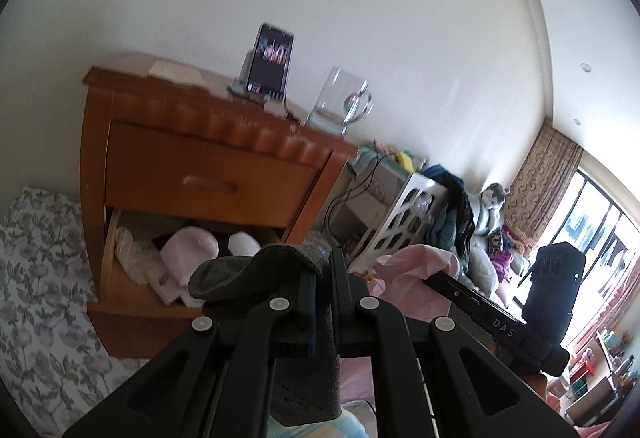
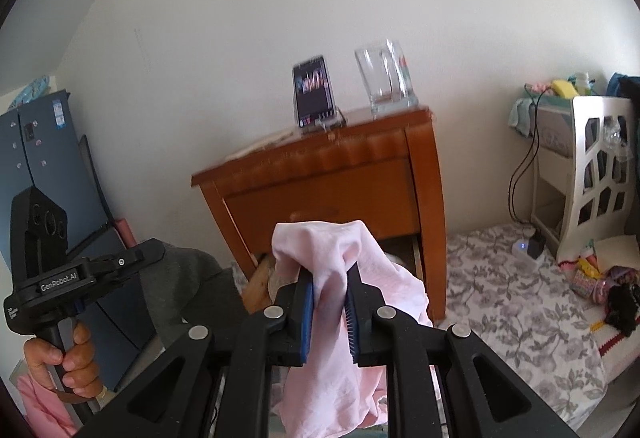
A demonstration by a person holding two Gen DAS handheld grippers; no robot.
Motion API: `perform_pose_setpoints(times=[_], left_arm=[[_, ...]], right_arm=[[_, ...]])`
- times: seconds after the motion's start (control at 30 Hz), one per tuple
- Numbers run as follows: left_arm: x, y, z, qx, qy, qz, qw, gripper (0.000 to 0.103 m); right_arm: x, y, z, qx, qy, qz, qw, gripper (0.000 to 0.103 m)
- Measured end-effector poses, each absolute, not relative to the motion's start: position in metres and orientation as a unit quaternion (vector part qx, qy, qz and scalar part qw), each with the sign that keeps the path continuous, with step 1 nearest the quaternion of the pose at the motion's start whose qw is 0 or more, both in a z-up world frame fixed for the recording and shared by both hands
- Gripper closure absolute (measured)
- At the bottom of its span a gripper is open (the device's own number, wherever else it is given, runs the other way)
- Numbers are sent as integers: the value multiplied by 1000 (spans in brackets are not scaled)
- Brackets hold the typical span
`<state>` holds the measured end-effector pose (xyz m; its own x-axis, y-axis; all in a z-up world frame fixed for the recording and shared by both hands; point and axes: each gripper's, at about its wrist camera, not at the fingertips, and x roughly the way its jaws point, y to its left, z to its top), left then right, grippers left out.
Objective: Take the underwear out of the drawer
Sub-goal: 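Carry both held cloths out of the drawer toward the bedspread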
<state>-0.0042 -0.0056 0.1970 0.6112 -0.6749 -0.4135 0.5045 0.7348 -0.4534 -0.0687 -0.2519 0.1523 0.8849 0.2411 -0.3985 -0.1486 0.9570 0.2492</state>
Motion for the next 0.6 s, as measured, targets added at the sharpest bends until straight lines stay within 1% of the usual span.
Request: perform_pose_setpoints(times=[0.27, 0.4, 0.6], left_arm=[[9, -21, 154, -132, 350, -317, 872, 97], [19, -29, 124, -119, 397, -298, 860, 97], [34, -39, 77, -97, 454, -262, 846, 97]], right_arm=[[-38, -252, 104, 112, 300, 90, 943, 87], [-24, -250, 75, 106, 348, 85, 928, 87], [-11, -251, 46, 101, 389, 84, 912, 87]])
